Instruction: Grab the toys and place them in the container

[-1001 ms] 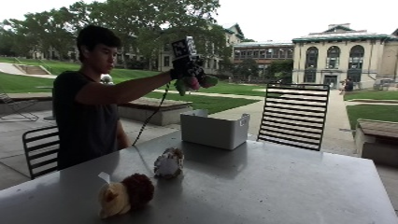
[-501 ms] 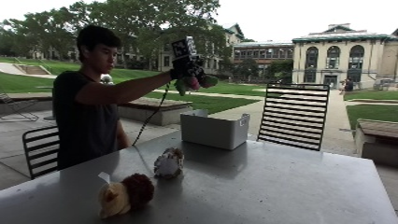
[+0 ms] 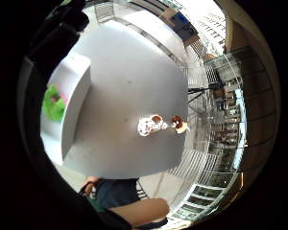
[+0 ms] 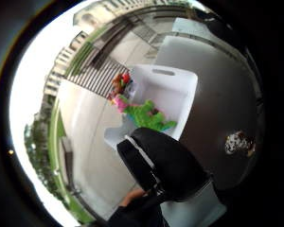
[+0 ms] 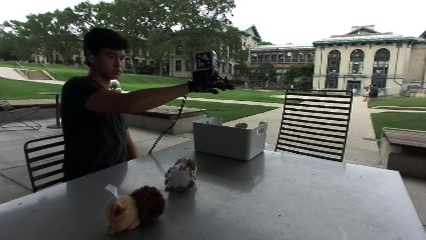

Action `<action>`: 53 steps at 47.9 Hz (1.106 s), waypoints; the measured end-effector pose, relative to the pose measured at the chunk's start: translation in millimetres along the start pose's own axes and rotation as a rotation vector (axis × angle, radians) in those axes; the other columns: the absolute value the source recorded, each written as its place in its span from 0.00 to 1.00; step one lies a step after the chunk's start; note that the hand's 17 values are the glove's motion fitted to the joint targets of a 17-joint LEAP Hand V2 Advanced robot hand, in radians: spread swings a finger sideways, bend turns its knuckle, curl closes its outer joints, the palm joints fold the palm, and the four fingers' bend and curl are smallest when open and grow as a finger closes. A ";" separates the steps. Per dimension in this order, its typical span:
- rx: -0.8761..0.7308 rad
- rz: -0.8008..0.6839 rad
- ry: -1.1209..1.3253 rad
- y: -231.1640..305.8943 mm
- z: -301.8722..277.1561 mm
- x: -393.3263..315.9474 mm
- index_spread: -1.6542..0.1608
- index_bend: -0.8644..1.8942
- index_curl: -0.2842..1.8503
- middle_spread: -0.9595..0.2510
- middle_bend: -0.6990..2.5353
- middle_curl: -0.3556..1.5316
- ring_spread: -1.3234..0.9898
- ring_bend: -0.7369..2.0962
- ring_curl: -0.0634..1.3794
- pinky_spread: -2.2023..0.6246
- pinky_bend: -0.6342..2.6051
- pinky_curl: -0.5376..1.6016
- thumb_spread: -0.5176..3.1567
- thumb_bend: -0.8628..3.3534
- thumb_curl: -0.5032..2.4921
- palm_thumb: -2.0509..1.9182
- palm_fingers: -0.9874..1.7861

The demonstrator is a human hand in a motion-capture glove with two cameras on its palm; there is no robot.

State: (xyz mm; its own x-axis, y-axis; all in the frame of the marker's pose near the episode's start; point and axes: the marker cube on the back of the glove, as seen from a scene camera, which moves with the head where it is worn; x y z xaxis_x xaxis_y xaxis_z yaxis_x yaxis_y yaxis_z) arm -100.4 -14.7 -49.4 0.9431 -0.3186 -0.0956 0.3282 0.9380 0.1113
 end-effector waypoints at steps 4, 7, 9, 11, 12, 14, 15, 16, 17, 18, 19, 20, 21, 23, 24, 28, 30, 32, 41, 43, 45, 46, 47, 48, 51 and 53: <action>-0.006 0.111 0.091 6.6 7.1 29.6 0.78 0.36 0.46 0.78 0.35 0.41 0.52 0.50 0.22 0.73 0.51 0.43 0.45 0.19 0.25 0.49 0.34; -0.010 0.149 0.070 13.2 10.6 48.3 0.78 0.37 0.45 0.78 0.35 0.41 0.52 0.49 0.22 0.73 0.51 0.42 0.45 0.19 0.24 0.49 0.34; -0.018 0.196 0.030 21.2 15.0 67.3 0.79 0.37 0.44 0.78 0.35 0.41 0.52 0.49 0.22 0.73 0.51 0.42 0.45 0.19 0.24 0.49 0.35; -0.029 0.231 0.011 29.6 21.9 87.6 0.79 0.37 0.43 0.78 0.35 0.41 0.52 0.48 0.21 0.74 0.50 0.42 0.45 0.19 0.24 0.49 0.35; -0.038 0.243 0.011 34.0 26.6 98.8 0.79 0.37 0.43 0.78 0.35 0.41 0.52 0.48 0.21 0.74 0.50 0.42 0.45 0.19 0.24 0.49 0.35; -0.058 0.263 0.009 42.8 38.5 124.4 0.79 0.37 0.43 0.78 0.35 0.41 0.51 0.47 0.21 0.74 0.50 0.42 0.45 0.19 0.24 0.49 0.34; -0.068 0.276 0.005 46.6 44.9 137.3 0.79 0.38 0.43 0.78 0.34 0.41 0.51 0.47 0.21 0.74 0.50 0.42 0.45 0.19 0.24 0.49 0.34; -0.078 0.290 -0.002 49.8 51.1 148.7 0.79 0.37 0.42 0.77 0.34 0.41 0.51 0.46 0.21 0.74 0.50 0.42 0.45 0.19 0.24 0.49 0.34; -0.087 0.303 -0.007 52.7 57.1 158.7 0.79 0.37 0.42 0.77 0.34 0.41 0.51 0.46 0.21 0.74 0.50 0.42 0.45 0.19 0.24 0.49 0.34; -0.095 0.314 -0.010 55.4 63.3 168.3 0.79 0.37 0.42 0.77 0.34 0.41 0.51 0.46 0.20 0.75 0.50 0.41 0.45 0.19 0.24 0.49 0.34; -0.101 0.322 -0.010 57.8 69.8 178.9 0.79 0.38 0.42 0.77 0.34 0.41 0.51 0.45 0.20 0.75 0.50 0.41 0.45 0.19 0.24 0.49 0.34; -0.104 0.327 -0.008 59.8 76.7 191.2 0.79 0.37 0.42 0.77 0.34 0.41 0.51 0.45 0.20 0.75 0.50 0.41 0.45 0.19 0.23 0.49 0.34; -0.105 0.330 -0.004 61.3 83.7 204.5 0.79 0.38 0.41 0.77 0.34 0.41 0.51 0.45 0.20 0.75 0.49 0.41 0.45 0.19 0.23 0.49 0.34; -0.107 0.335 0.004 64.2 96.9 227.5 0.79 0.38 0.41 0.77 0.33 0.41 0.51 0.44 0.20 0.75 0.49 0.41 0.44 0.19 0.23 0.49 0.34; -0.110 0.338 0.006 66.1 102.7 234.2 0.79 0.38 0.41 0.76 0.33 0.41 0.50 0.44 0.20 0.75 0.49 0.41 0.44 0.19 0.23 0.49 0.34; -0.122 0.346 0.001 74.9 122.7 238.9 0.79 0.38 0.40 0.76 0.33 0.41 0.50 0.43 0.20 0.75 0.48 0.41 0.44 0.19 0.23 0.49 0.35; -0.123 0.343 -0.008 79.5 135.4 245.8 0.79 0.38 0.40 0.76 0.33 0.41 0.50 0.43 0.20 0.76 0.48 0.41 0.44 0.19 0.23 0.49 0.35; -0.129 0.341 -0.019 83.5 148.1 256.7 0.78 0.38 0.40 0.75 0.32 0.41 0.49 0.43 0.20 0.76 0.48 0.41 0.44 0.19 0.23 0.49 0.35; -0.216 0.400 -0.065 100.3 205.9 280.4 0.77 0.38 0.39 0.72 0.32 0.41 0.46 0.43 0.20 0.75 0.46 0.40 0.43 0.19 0.23 0.49 0.39; -0.234 0.400 -0.065 103.5 219.3 283.5 0.77 0.39 0.39 0.72 0.32 0.41 0.46 0.43 0.20 0.75 0.45 0.40 0.43 0.19 0.22 0.49 0.39; -0.251 0.399 -0.067 105.7 232.3 284.4 0.76 0.38 0.39 0.71 0.33 0.41 0.45 0.43 0.21 0.75 0.45 0.40 0.43 0.19 0.22 0.49 0.40; -0.260 0.399 -0.068 106.7 238.8 284.0 0.76 0.38 0.39 0.71 0.33 0.41 0.45 0.44 0.21 0.75 0.44 0.39 0.43 0.19 0.22 0.49 0.41; -0.270 0.399 -0.068 107.7 245.4 283.3 0.76 0.38 0.39 0.71 0.33 0.41 0.45 0.43 0.21 0.75 0.44 0.39 0.43 0.19 0.22 0.49 0.41; -0.281 0.399 -0.068 108.8 251.5 282.4 0.76 0.38 0.39 0.70 0.33 0.41 0.45 0.44 0.21 0.75 0.44 0.39 0.43 0.19 0.22 0.49 0.41; -0.304 0.399 -0.078 112.5 267.3 280.0 0.75 0.39 0.39 0.69 0.34 0.41 0.44 0.45 0.21 0.75 0.43 0.38 0.42 0.19 0.22 0.49 0.45; -0.305 0.410 -0.106 114.5 275.4 279.1 0.75 0.40 0.39 0.68 0.35 0.42 0.43 0.45 0.21 0.75 0.41 0.38 0.42 0.19 0.23 0.50 0.47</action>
State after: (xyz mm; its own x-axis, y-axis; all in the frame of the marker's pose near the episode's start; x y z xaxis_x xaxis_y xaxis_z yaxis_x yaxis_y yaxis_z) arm 215.3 -33.8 209.1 0.9963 0.0858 -0.0022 -0.0848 0.9808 -0.1757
